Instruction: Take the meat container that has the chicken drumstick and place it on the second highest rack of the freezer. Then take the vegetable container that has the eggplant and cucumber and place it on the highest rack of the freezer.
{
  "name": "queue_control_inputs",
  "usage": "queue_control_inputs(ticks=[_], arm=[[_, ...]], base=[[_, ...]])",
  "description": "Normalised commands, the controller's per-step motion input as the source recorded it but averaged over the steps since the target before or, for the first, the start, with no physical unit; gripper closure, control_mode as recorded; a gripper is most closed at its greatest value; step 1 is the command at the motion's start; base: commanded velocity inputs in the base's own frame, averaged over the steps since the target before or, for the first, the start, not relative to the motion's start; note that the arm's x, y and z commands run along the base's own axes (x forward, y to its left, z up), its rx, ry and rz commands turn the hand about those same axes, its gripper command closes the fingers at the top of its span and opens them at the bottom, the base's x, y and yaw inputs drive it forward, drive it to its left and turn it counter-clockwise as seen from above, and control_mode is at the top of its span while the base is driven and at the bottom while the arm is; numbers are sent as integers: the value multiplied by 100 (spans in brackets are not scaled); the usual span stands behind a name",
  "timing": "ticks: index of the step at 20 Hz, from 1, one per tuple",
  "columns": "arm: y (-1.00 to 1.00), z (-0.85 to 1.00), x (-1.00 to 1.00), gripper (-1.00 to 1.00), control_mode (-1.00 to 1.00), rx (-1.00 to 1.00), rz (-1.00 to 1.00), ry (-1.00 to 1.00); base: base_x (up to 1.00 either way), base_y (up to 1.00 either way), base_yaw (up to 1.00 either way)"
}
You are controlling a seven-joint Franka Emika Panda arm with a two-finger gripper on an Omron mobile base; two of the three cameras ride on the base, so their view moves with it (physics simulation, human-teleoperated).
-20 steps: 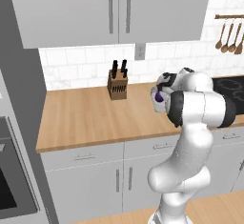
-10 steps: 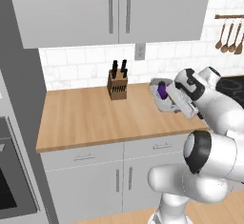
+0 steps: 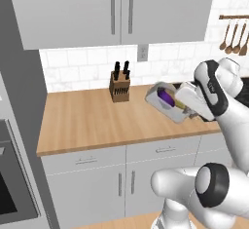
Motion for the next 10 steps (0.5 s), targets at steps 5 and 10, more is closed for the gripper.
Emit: queue_control_inputs(ticks=[5, 10], arm=[[1, 75, -82, 100, -100, -12, 44, -15], [10, 47, -48, 100, -100, -5, 36, -15]], base=[[0, 0, 0], [0, 0, 0]])
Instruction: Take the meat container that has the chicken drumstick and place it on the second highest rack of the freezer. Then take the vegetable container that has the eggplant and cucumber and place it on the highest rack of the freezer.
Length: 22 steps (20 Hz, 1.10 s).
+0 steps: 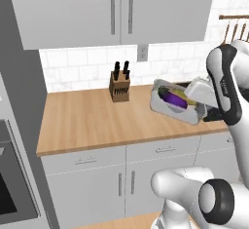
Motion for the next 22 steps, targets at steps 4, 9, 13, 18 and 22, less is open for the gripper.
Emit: queue_control_inputs(ticks=[4, 9, 13, 18, 22], arm=[[1, 6, -53, 100, -100, 6, 31, -15], [0, 0, -69, 100, -100, 25, 30, -15], [5, 0, -51, 100, -100, 24, 7, -19], [8, 0, -12, 100, -100, 19, 0, -8], [12, 0, -3, 100, 100, 2, 0, 0]], base=[[0, 0, 0], [0, 0, 0], [0, 0, 0], [0, 0, 0], [-11, 16, 0]])
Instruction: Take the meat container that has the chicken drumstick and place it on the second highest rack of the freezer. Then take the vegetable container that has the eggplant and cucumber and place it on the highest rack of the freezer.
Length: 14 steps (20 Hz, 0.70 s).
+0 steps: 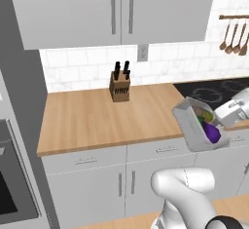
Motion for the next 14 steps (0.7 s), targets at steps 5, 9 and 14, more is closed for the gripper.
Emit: queue_control_inputs(ticks=[5, 9, 14], arm=[[0, 0, 0, 100, 100, 0, 0, 0], [0, 0, 0, 100, 100, 0, 0, 0], [0, 0, 0, 100, 100, 0, 0, 0]], base=[[-7, 40, 0], [-22, 34, 0], [-68, 31, 0]])
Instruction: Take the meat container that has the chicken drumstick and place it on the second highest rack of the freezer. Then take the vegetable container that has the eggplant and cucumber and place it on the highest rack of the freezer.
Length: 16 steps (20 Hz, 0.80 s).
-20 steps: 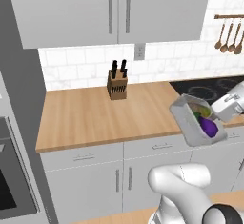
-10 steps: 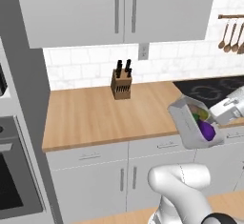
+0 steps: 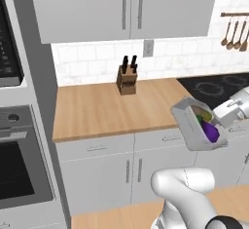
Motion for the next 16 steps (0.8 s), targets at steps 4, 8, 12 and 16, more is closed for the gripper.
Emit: queue_control_inputs(ticks=[4, 8, 12, 16], arm=[[0, 0, 0, 100, 100, 0, 0, 0], [0, 0, 0, 100, 100, 0, 0, 0], [0, 0, 0, 100, 100, 0, 0, 0], [0, 0, 0, 100, 100, 0, 0, 0]], base=[[-13, 38, 0], [0, 68, 1], [0, 84, 6], [0, 80, 6]])
